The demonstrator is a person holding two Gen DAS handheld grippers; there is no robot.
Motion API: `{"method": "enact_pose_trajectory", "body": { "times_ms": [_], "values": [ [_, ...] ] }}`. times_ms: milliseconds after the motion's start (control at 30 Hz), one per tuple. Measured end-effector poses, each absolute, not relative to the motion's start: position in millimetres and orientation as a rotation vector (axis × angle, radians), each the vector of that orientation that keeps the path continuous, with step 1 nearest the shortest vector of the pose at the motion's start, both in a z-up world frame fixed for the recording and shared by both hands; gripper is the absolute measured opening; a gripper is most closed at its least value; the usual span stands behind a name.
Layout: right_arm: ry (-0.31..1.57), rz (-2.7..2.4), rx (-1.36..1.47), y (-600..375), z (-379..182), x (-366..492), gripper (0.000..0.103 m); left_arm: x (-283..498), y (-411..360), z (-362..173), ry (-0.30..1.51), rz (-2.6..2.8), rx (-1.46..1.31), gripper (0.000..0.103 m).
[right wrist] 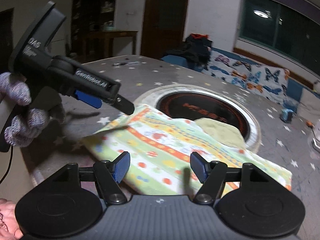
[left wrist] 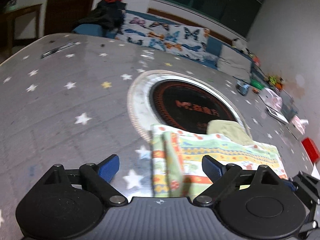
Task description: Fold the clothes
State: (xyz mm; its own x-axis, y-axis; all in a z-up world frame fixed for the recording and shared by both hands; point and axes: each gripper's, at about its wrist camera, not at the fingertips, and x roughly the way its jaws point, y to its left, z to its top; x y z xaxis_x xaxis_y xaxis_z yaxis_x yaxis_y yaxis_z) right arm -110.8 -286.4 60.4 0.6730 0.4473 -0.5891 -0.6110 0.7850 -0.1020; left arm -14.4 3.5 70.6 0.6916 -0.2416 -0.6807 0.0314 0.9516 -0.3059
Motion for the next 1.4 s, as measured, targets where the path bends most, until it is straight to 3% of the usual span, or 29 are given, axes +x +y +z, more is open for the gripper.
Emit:
{"method": "enact_pose_trajectory", "body": {
  "times_ms": [367, 667, 900, 1200, 1400],
  "values": [
    [0.531, 0.767, -0.476, -233.0, 54.0, -131.3, 0.065, -28.7, 29.5, 68.8, 0.792, -0.115, -0.402, 0.094],
    [0.524, 0.804, -0.577, -204.1, 39.0, -133.7, 0.044, -30.1, 34.4, 69.9, 0.798, -0.172, -0.559, 0.094],
    [0.552, 0.8, -0.483, -210.7, 43.2, -126.6, 0.017, -28.7, 33.9, 66.4, 0.81, -0.182, -0.632, 0.094],
    [0.569, 0.784, -0.247, -245.8, 71.5, -115.9, 0.012, -15.9, 27.0, 61.1, 0.862, -0.22, -0.751, 0.093],
    [0.55, 0.777, -0.202, -259.5, 81.7, -119.0, 0.011, -0.6, 13.9, 53.2, 0.916, -0.239, -0.768, 0.08]
  ]
}}
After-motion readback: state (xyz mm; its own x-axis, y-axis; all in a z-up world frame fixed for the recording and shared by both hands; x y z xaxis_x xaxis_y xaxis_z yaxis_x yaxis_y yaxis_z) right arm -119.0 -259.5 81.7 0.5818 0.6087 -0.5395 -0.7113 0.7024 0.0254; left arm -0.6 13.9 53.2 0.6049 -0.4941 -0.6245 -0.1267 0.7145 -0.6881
